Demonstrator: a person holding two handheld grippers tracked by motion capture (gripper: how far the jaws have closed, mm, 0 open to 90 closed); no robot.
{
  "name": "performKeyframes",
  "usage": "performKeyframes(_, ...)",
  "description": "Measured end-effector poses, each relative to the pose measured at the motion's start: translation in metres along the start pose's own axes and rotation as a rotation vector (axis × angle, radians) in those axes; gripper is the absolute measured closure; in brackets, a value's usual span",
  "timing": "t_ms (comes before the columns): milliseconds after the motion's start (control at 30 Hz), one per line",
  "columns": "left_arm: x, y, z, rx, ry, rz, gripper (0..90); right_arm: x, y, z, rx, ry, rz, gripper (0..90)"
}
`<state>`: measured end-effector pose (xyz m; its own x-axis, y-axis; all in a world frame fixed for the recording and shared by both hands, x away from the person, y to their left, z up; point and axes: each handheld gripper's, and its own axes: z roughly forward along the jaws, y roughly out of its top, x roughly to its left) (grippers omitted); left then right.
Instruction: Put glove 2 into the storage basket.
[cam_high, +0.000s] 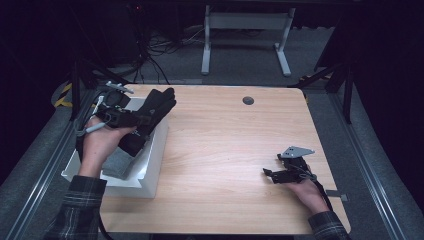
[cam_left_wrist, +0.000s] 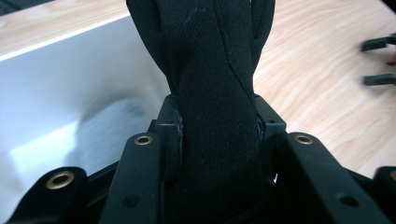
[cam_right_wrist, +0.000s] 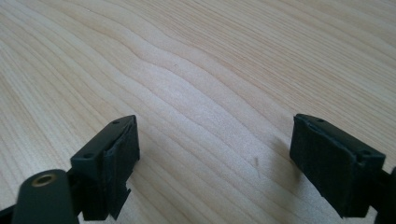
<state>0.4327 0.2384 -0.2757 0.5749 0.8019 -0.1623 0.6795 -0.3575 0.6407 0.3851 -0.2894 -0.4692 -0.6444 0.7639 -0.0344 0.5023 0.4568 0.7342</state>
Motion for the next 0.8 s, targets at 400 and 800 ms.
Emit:
performKeyframes(400,0.045,-0.037,0.010,0.030,0.059,-0.093,63.7,0.000,0.000,0.000,0.000,-0.004,-0.001,16.2)
performKeyframes(800,0.069,-0.063,0.044,0.088,0.037,-0.120,61.9,0.000,0.000,0.000,-0.001,-0.005,-0.001,16.2)
